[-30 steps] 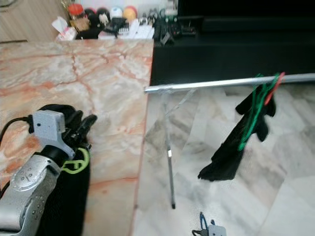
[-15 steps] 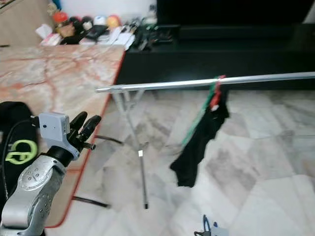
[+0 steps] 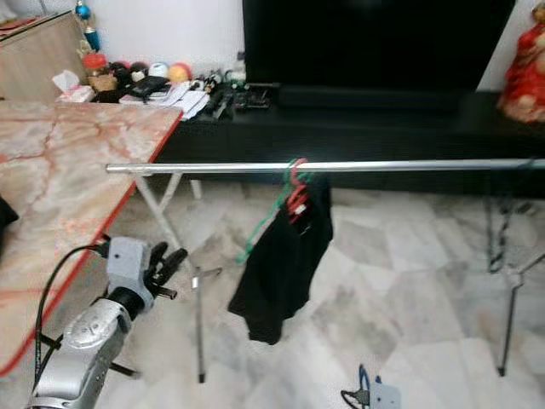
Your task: Hang hanger
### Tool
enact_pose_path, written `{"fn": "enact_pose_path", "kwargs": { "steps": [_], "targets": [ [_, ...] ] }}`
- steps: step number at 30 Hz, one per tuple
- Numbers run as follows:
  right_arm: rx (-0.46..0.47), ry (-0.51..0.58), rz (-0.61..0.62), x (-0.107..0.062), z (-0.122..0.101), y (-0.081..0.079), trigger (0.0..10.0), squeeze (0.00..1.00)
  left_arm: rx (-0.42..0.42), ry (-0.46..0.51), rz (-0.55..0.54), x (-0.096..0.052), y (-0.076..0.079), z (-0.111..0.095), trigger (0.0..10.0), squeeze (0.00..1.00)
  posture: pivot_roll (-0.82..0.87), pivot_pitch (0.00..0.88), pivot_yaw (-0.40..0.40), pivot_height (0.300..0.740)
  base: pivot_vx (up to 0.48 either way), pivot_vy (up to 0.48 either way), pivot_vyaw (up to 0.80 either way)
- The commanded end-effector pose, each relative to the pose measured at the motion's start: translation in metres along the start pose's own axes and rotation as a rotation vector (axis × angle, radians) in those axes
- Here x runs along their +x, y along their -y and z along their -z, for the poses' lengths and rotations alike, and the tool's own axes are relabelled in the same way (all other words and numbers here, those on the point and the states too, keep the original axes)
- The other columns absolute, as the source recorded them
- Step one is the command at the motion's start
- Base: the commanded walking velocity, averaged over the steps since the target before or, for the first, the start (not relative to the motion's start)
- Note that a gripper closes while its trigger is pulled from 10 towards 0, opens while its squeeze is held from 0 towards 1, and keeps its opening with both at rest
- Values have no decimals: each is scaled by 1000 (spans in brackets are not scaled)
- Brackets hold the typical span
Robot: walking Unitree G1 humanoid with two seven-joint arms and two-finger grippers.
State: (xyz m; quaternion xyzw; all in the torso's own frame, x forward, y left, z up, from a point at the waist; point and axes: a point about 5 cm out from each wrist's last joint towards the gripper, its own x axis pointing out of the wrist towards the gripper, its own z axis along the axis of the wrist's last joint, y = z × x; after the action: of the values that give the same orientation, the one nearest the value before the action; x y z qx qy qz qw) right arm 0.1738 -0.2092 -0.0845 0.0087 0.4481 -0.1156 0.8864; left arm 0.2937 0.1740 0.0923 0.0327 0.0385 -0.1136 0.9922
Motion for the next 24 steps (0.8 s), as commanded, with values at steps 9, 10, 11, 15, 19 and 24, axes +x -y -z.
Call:
{"fn": "enact_pose_path", "kwargs": {
  "steps": [9,10,11,15,19,24],
  "targets": [
    [107,-24,8,-6,22,1,10000,0,-49,-569,-148,-58,-18,134,10000,0,-10,0,-7,740,0,0,0],
    [103,-22,9,-6,24,3,10000,0,-54,-628,-149,-67,-15,144,10000,0,-23,0,-14,740,0,0,0],
    [99,-20,9,-7,25,4,10000,0,-56,-668,-149,-73,-13,151,10000,0,-23,0,-14,740,0,0,0],
    [99,-34,34,-9,33,14,10000,0,-83,-830,-161,-103,2,179,10000,0,-28,0,-38,740,0,0,0],
    [100,-46,45,-11,37,20,10000,0,-115,-873,-189,-113,8,187,10000,0,-22,0,-39,740,0,0,0],
    [122,-47,47,-12,40,22,10000,0,-128,-807,-212,-104,4,181,10000,0,-25,26,-23,740,0,0,0]
  ]
}}
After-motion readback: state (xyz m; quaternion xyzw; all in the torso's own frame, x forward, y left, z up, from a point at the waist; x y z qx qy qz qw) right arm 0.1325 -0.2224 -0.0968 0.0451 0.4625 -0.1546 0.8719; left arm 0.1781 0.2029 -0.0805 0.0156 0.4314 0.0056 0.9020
